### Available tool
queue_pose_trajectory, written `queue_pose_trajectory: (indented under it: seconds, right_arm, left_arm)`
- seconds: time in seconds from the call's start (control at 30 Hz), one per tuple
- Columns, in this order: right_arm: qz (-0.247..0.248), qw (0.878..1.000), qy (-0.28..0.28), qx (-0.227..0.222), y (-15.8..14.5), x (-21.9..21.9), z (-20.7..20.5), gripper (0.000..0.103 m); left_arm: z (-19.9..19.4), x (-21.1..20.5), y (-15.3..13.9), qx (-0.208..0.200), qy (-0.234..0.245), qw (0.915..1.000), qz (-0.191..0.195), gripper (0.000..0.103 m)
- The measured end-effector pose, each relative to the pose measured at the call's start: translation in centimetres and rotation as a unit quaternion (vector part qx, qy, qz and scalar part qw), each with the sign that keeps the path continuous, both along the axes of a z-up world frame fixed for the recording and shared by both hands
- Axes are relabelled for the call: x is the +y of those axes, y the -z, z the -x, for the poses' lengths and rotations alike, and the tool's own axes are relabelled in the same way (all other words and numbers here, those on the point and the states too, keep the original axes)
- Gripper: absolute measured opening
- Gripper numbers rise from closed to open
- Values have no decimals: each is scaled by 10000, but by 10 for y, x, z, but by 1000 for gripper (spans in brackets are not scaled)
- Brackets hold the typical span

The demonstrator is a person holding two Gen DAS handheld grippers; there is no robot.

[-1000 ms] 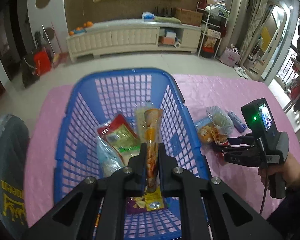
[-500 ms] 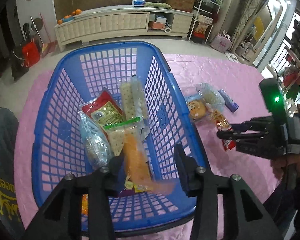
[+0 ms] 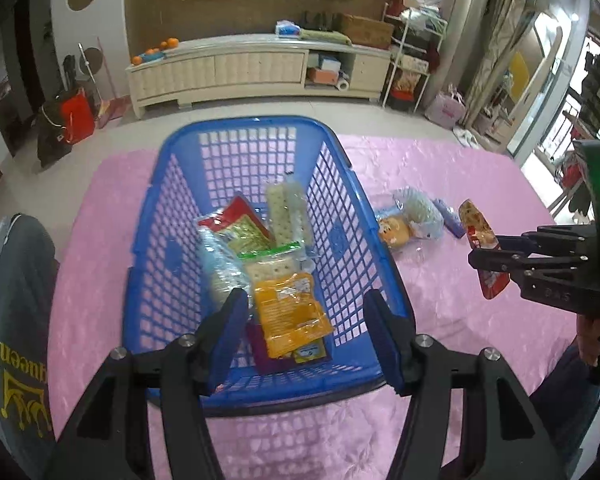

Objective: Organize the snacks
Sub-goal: 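Carry the red pouch over the blue basket with the right tool and release it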

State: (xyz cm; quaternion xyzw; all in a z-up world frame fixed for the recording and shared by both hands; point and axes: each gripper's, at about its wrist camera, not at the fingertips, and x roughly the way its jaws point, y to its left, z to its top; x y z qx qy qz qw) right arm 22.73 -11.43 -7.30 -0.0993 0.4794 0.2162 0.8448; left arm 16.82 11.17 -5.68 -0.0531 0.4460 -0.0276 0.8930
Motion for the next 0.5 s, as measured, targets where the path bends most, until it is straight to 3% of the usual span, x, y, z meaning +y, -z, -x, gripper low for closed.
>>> queue_pose_trajectory:
  seconds: [0.27,0.5]
  right_arm:
    - [68,9986,-439,-288,-29,33,24,30]
    - [97,9959,-768,-472,-42,76,29,30]
  left_arm:
    - [23,27,-13,-234,-258,9992,-178,63]
    - [38,61,-19,-342,-452,9984,-76,63]
